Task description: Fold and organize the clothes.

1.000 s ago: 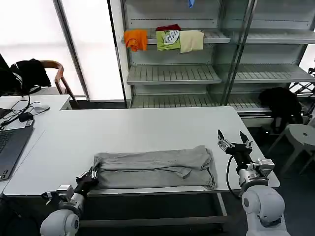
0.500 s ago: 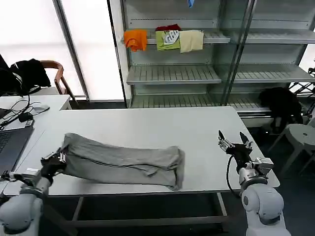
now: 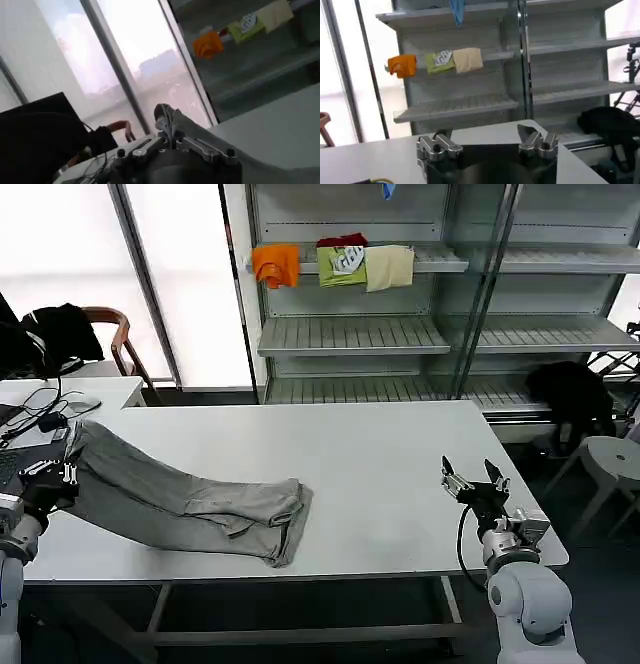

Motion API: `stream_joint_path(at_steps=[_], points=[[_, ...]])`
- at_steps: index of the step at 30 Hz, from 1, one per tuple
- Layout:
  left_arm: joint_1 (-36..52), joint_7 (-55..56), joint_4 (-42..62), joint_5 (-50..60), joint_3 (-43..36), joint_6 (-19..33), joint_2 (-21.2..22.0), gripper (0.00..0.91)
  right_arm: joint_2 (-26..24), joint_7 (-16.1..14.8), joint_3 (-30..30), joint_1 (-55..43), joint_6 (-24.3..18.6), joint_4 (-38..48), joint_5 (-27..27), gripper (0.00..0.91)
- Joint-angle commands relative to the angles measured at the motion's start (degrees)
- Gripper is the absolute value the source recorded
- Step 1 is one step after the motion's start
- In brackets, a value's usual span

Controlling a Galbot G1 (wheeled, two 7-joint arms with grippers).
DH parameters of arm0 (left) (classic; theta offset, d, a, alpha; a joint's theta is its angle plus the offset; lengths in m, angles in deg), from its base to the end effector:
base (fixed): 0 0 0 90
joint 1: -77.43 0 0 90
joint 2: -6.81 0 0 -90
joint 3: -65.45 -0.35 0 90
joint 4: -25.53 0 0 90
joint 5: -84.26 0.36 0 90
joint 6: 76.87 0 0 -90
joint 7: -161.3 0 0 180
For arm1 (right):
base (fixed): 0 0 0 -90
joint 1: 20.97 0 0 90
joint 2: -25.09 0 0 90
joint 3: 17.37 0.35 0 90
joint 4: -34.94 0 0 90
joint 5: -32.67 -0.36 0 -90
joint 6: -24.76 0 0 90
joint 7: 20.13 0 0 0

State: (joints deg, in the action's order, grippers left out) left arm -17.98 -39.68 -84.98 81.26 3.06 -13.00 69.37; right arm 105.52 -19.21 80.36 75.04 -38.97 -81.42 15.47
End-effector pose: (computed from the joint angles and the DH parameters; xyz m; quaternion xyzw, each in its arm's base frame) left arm 0.2855 0.2418 -0.1543 0.0450 -0.9767 -0.1980 0.0687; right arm 0.2990 -0.0744 -0.2128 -0.0104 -0.9978 -0.0502 0.0430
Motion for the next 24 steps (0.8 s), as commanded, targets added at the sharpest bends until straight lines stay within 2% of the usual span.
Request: stream_joint_path(at_steps=[1, 6, 11, 24], points=[[-1.2, 1.3, -11.6, -6.6, -3.9, -3.9, 5.7, 0.010, 0.0, 0.0, 0.0, 0.6, 0.0, -0.2, 0.1, 0.907], [-2.3, 5.4, -17.8, -5.6, -15.8, -6.9, 10.1, 0.010, 0.1, -0.1, 0.1, 1.6, -0.1, -1.0, 0.4, 0.907], [-2.4, 9.1, -16.3, -0.8, -25.7, -6.9, 13.0, 0.010, 0.5, -0.2, 0.2, 2.2, -0.3, -1.1, 0.7, 0.907], [0.3, 14.5, -3.8, -1.2, -36.7, -7.0, 17.0, 0.020, 0.4, -0.5, 0.5, 3.1, -0.6, -0.8, 1.3, 0.907]])
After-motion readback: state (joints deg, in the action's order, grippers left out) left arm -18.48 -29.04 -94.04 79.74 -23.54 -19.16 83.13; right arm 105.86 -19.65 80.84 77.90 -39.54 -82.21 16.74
